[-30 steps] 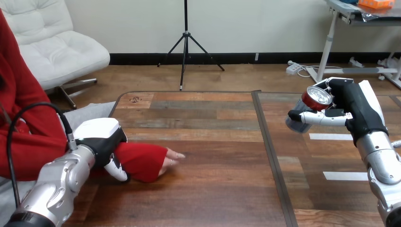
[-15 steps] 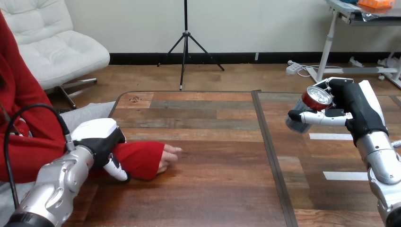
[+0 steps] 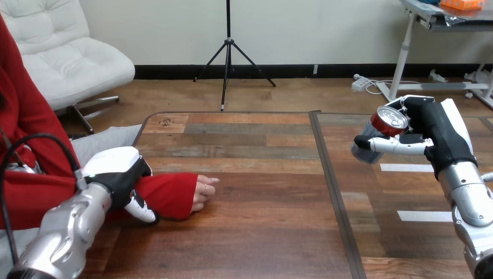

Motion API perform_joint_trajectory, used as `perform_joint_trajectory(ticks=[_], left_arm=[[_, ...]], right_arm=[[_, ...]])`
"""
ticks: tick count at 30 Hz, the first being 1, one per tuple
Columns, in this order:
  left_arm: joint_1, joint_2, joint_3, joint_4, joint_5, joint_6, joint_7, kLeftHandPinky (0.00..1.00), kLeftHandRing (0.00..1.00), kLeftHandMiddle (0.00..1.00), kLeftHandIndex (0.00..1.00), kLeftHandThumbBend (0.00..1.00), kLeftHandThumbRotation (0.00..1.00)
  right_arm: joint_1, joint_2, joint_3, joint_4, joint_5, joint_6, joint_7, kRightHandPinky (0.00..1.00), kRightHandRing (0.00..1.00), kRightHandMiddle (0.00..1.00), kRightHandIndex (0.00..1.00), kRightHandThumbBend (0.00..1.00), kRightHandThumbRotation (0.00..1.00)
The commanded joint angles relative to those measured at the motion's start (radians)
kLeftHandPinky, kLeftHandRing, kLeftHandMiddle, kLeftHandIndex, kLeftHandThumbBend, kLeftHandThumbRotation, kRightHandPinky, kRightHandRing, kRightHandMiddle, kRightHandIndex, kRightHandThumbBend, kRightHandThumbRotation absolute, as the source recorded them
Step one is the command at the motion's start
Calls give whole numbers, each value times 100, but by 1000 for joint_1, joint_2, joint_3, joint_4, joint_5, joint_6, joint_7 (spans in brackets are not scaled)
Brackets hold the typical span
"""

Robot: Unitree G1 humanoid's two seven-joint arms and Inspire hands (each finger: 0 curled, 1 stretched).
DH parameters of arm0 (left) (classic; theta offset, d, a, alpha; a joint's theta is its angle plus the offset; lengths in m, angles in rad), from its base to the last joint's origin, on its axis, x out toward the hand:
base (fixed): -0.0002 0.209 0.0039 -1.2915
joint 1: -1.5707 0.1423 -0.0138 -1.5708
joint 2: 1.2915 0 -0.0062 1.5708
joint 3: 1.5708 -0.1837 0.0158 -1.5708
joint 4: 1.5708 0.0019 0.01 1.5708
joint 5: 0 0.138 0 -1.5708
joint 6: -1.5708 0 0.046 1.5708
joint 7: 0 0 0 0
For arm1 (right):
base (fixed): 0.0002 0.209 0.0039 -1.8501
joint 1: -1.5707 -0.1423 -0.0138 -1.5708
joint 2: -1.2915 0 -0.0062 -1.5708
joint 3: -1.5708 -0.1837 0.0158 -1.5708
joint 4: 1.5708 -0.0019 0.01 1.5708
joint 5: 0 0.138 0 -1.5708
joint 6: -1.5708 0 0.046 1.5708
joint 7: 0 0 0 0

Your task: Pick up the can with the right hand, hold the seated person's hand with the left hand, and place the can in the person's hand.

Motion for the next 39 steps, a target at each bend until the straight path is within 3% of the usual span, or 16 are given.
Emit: perform_joint_trajectory(ticks=[1,19,27,39], left_arm=[[-30,23,52,-89,-14,-18,55,23,31,39,39,66,0],[10,45,87,-220,-2,22,52,36,46,50,46,71,0],[29,51,104,-259,-6,11,61,37,47,50,48,74,0],[38,61,107,-298,-4,36,16,35,44,49,50,81,0]], right_arm=[[-51,7,-19,-44,18,-26,-8,29,33,40,44,87,0],[-55,8,-20,-39,21,-27,-5,27,32,39,43,87,0],[-57,7,-19,-36,20,-23,-5,26,31,38,43,87,0],[-60,7,-19,-37,19,-21,-6,26,31,38,43,88,0]])
